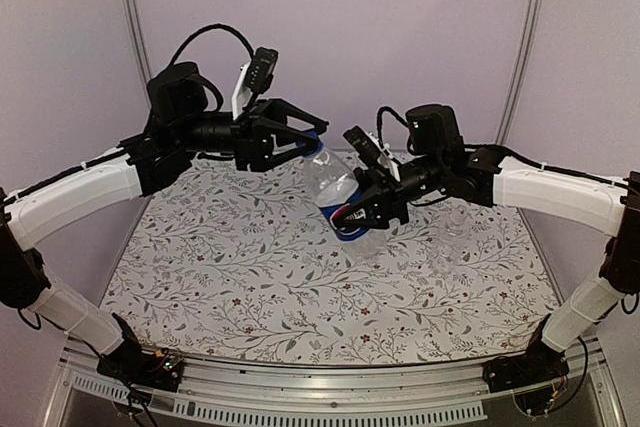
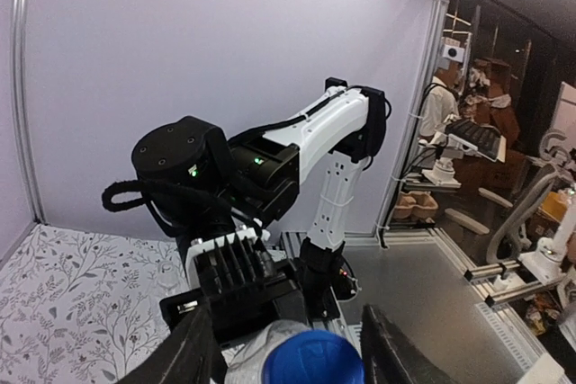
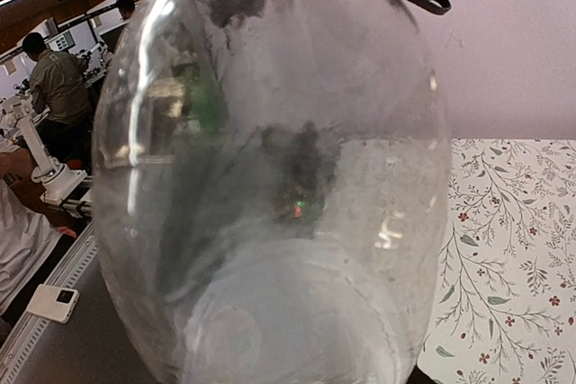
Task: Unscrew the bottle caps
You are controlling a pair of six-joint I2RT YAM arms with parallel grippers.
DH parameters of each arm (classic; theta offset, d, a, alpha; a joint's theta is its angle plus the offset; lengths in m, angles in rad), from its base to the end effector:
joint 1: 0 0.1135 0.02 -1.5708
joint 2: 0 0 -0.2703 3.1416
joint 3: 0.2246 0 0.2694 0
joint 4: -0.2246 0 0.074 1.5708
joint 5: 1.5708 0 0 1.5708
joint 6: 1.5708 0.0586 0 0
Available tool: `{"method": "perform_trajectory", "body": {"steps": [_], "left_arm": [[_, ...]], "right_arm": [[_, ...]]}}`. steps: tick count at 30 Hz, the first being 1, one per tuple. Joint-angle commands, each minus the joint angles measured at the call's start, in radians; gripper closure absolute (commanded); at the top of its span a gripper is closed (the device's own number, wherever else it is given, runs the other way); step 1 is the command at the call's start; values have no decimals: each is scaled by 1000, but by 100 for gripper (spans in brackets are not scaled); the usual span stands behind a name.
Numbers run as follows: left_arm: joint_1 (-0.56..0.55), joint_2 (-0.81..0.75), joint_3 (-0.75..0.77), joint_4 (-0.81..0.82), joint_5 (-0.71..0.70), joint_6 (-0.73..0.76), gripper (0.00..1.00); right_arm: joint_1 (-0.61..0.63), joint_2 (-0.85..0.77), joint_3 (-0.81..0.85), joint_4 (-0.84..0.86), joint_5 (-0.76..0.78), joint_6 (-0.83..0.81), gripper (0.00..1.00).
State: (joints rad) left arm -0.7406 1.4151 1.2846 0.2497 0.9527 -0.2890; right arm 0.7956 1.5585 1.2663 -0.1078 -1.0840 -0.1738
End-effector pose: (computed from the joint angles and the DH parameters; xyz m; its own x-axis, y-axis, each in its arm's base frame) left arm 0.2287 -0.2738 0.4187 -0.1975 -0.0432 -0.9793 0.9723 -0.1363 -0.1901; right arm 0.2282 0.3069 0.3261 -0.1121 -0.2300 -0.9667 -0.9374 -0.2983 0.1797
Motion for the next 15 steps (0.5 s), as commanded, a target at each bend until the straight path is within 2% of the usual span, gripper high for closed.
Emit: {"method": "perform_trajectory", "body": {"steps": [1,10,15], "left_arm": [[11,9,-12,49,41,-13,49],[12,13,-18,50,48,-12,67],[12,7,-18,35,28,-9,85]], "right_arm": [[-3,5,27,-1,-20,2,58],[-3,18,30,-9,1,-1,58],[-3,18,31,-13,53,0,58]]}}
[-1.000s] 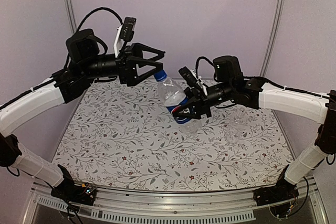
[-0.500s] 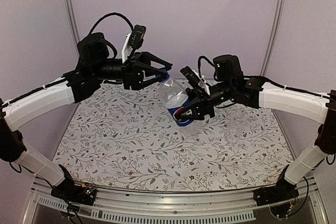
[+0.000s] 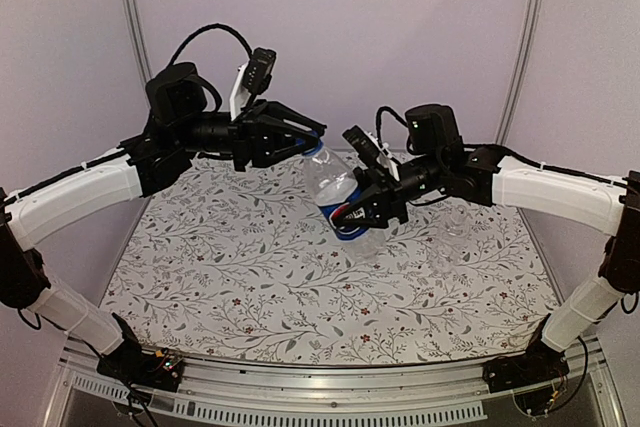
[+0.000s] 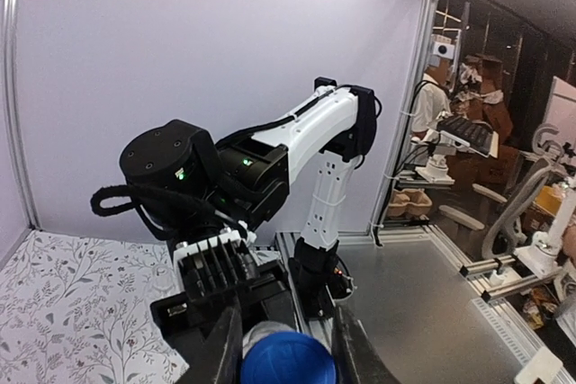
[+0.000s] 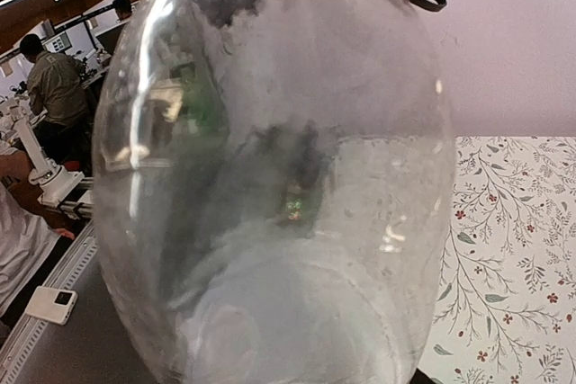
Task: Unscrew the bottle caps
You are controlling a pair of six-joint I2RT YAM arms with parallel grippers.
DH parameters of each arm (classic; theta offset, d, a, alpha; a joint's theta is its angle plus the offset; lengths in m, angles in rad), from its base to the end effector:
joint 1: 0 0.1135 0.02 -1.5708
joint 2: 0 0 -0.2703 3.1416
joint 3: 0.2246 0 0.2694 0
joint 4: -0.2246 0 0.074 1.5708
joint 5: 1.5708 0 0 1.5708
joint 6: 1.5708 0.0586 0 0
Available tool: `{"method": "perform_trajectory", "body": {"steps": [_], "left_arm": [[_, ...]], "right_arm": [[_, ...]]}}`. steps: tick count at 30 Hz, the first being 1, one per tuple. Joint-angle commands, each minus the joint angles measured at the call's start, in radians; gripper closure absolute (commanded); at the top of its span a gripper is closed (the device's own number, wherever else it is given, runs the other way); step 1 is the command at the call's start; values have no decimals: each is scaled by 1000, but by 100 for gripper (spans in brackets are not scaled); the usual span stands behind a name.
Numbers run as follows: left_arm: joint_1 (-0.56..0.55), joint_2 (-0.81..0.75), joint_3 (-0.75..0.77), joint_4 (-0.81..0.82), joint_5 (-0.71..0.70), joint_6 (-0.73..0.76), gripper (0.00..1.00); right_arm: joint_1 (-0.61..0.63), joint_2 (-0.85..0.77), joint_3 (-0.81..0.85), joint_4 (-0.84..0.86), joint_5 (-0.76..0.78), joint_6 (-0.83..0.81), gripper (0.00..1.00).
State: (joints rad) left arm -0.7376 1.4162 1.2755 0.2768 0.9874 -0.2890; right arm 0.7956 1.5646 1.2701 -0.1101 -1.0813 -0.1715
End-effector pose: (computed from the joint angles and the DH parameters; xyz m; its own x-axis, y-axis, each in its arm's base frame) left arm 0.2277 -0.2730 0.4176 -0.1837 -0.0452 -0.9819 0.9703 -0.1683 -0.1738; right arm 0.2293 0.3079 0.3250 -0.1172 -0.2343 -0.9651 -0.9374 -0.2947 0.1854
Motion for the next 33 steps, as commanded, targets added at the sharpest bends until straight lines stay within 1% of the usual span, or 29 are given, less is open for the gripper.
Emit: {"method": "perform_trajectory", "body": {"steps": [1,5,7,9,12,15,17,19,21,22,26,30,32,33], "left_arm": [[9,4,-8,2,-17,-5,89],[9,-15,-11,-27,-104,-6,99],[7,-28,-11,-45,-195,-21,100],[-3,-42,-7,-91,-333,-43,100],[-43,-63,-8,-163,-607,-100,100],[-88,-66,11,-261,-860,-158,100],[-115,-59,25,-313,-967,-169,100],[-139,-52,32,-328,-1044,-173,100],[-158,-42,48,-344,-1091,-172,100],[-162,-36,57,-354,-1104,-171,98],[-165,-27,72,-369,-1124,-164,96],[-165,-36,69,-365,-1132,-155,96],[-165,-48,60,-345,-1121,-146,91],[-164,-57,49,-319,-1103,-134,86]], "right_arm": [[-2,10,29,-14,72,0,58],[-4,5,37,-26,190,12,59],[-4,0,41,-26,257,18,59],[-4,-4,44,-26,333,26,59],[-4,-5,56,-33,485,39,59],[-4,1,57,-28,590,41,59],[-4,3,56,-20,622,45,59],[-3,6,54,-15,634,51,59],[-4,8,52,-14,634,54,59],[-4,8,50,-14,632,54,59],[-4,1,41,-13,622,53,59],[-4,-9,31,-13,571,38,59],[-4,-11,29,-17,535,30,59],[-4,-10,31,-20,512,22,59]]}}
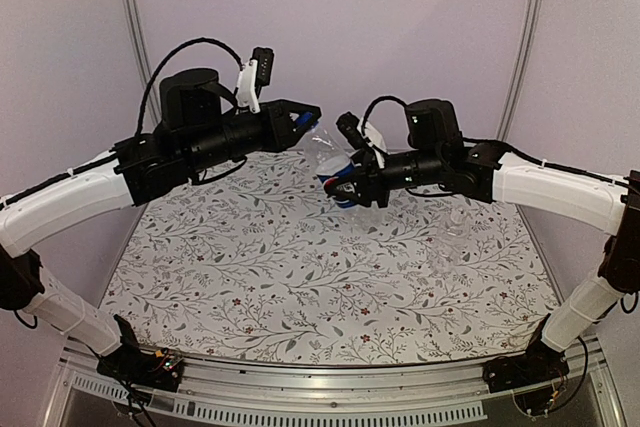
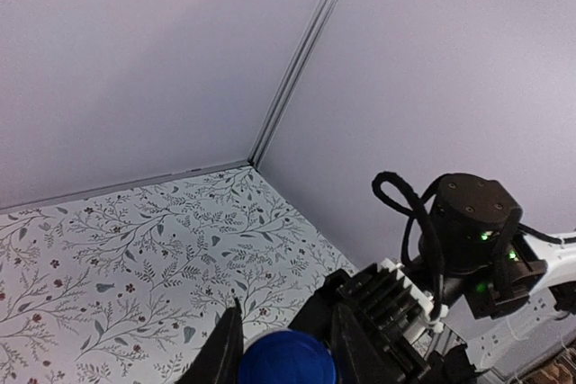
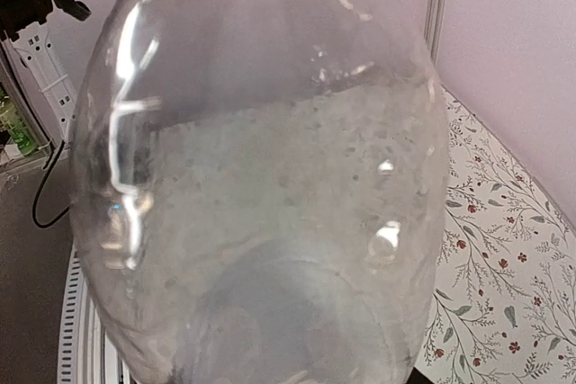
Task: Unscrew the bottle caps
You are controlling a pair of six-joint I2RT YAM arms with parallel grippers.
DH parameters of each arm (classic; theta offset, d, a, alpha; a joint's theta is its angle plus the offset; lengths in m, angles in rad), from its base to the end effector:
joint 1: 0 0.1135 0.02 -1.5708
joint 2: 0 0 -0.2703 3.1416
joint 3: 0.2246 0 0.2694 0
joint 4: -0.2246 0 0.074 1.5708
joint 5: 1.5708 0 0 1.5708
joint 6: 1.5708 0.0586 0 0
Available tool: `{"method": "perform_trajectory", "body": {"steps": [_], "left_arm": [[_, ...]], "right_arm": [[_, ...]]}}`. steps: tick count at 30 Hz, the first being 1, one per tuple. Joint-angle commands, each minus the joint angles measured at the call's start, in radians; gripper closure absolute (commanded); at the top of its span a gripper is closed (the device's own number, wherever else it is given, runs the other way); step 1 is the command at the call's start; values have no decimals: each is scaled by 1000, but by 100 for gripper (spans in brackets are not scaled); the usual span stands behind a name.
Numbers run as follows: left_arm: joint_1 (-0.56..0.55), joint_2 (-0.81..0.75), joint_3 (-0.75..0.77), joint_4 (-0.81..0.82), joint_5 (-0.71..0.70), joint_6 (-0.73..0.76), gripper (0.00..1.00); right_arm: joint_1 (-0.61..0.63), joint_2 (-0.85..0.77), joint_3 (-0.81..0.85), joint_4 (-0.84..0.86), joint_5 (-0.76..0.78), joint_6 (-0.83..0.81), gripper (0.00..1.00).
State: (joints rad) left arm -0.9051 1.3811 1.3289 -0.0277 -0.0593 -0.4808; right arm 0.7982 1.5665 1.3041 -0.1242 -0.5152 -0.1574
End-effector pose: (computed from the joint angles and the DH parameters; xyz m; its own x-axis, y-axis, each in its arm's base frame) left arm 0.2291 -0.2861 0.4146 -0.3899 -0.2510 -0.8860 0.6410 0.6168 -0.4568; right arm 0.2612 0.3093 0.3265 -0.1123 -0.3106 -0.9439 -0.9713 0.2348 0.0383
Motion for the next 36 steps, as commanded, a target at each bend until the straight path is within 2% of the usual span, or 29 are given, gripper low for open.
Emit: {"method": "perform_trajectory", "body": {"steps": [1,5,7,10,13,19,26,29,36], "left_arm": [[4,-35,-21,29,-34,81,79],[15,-76,-86,163,122,165,47],[25,-84,-86,175,198,199,35],[43,-92,-77,166,289,236,21],[71,-99,-76,166,403,252,15],[118,-96,-75,170,677,281,10],[162,-76,-89,243,863,230,11],[167,-31,-80,288,938,186,18],[167,27,-74,359,1000,128,30]], "right_arm": [[-7,-9,-3,-11,-78,3,59],[-7,3,5,-31,-195,-16,59],[-7,10,12,-43,-252,-25,59],[-7,16,17,-53,-321,-34,59],[-6,22,21,-56,-385,-39,58],[-6,31,35,-63,-494,-44,58],[-6,34,41,-66,-554,-39,58],[-6,38,43,-66,-571,-39,58],[-6,43,46,-72,-583,-39,58]]}}
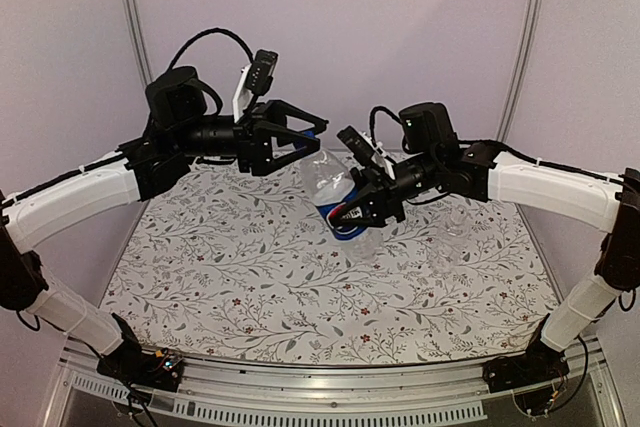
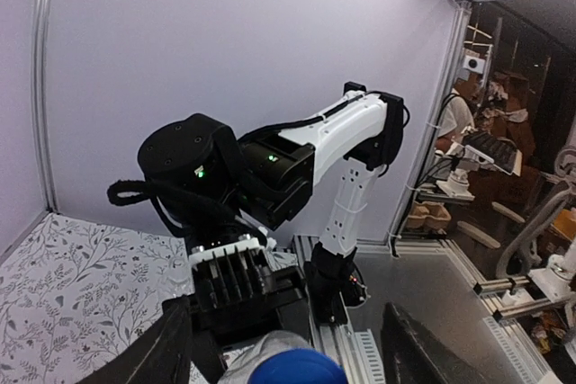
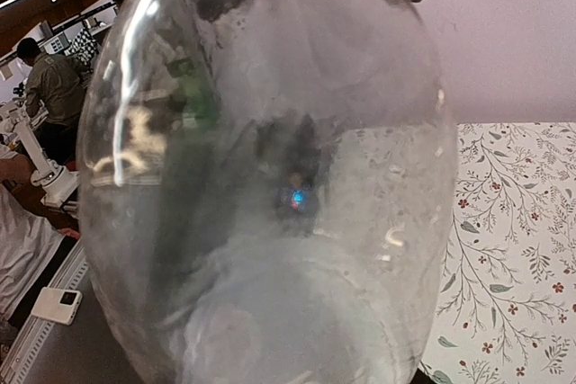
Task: Unscrew the bottle caps
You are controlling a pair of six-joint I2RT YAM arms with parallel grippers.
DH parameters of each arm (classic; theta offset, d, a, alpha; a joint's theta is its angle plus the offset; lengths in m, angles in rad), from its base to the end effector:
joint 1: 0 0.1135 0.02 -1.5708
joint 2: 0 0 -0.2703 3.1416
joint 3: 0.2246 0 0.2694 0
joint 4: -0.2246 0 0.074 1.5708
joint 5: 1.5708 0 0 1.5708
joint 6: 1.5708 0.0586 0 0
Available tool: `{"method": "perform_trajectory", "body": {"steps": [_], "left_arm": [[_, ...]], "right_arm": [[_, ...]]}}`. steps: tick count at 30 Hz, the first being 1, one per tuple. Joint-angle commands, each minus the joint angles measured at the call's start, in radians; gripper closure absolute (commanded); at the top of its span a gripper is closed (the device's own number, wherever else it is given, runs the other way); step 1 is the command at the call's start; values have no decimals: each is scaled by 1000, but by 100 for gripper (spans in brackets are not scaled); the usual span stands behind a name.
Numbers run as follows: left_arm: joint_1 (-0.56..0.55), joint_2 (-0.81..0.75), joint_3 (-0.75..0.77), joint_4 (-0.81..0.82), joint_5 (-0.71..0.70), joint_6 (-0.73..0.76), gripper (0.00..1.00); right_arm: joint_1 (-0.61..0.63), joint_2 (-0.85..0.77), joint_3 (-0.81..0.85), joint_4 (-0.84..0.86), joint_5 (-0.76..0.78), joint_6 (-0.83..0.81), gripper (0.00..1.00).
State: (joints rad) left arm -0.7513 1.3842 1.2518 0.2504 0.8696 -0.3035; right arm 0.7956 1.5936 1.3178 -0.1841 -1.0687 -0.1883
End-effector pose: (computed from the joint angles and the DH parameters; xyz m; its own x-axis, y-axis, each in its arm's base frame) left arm 0.2246 -0.2710 0.4171 -0.2152 -0.0628 -0.9745 0.9751 -0.0684 -0.2109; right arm 0.2340 0.3122 0.3246 -0.1379 -0.2695 -0.9531 -0.9359 -0.2796 0.2145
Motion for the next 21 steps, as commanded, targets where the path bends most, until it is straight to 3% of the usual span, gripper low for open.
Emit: {"method": "perform_trajectory", "body": {"steps": [1,8,21], "left_arm": [[13,28,0,96,79,-61,32],[15,48,-7,133,108,-91,48],[19,49,-17,101,89,-67,67]], "right_arm": [[-3,18,32,-13,-31,-8,58],[-2,26,31,-18,-31,-16,58],[-2,23,31,-24,-21,-16,58]]}}
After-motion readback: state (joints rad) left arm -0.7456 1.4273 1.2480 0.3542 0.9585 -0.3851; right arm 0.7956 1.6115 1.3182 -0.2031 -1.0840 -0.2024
